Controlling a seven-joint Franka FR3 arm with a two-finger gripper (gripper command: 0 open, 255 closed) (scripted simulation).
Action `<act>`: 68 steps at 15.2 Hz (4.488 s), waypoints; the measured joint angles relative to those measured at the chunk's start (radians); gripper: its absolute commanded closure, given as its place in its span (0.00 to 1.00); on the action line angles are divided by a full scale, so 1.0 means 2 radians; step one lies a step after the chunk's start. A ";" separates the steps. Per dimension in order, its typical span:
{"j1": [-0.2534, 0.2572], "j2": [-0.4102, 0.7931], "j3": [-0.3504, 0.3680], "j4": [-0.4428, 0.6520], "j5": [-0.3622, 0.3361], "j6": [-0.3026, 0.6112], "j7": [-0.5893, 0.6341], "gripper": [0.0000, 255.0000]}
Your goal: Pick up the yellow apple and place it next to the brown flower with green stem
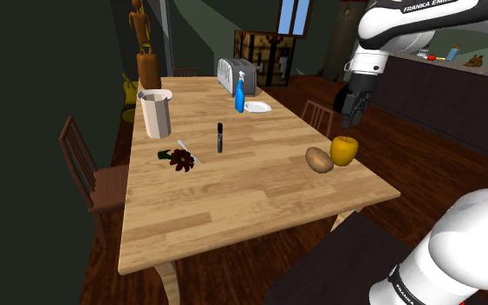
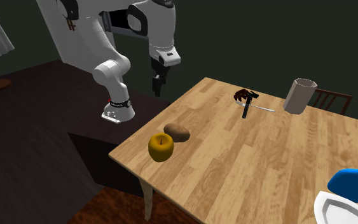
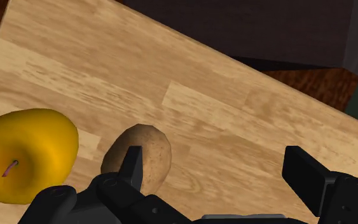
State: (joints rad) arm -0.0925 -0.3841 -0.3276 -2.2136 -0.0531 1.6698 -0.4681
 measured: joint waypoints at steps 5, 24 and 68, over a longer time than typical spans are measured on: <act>-0.008 0.083 -0.038 0.050 0.011 0.025 -0.052 0.00; -0.060 0.304 -0.095 0.181 0.090 0.076 -0.188 0.00; -0.061 0.278 -0.100 0.322 0.075 -0.086 -0.175 1.00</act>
State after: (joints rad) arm -0.2150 0.1726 -0.5281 -1.5700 0.0961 1.4969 -0.8187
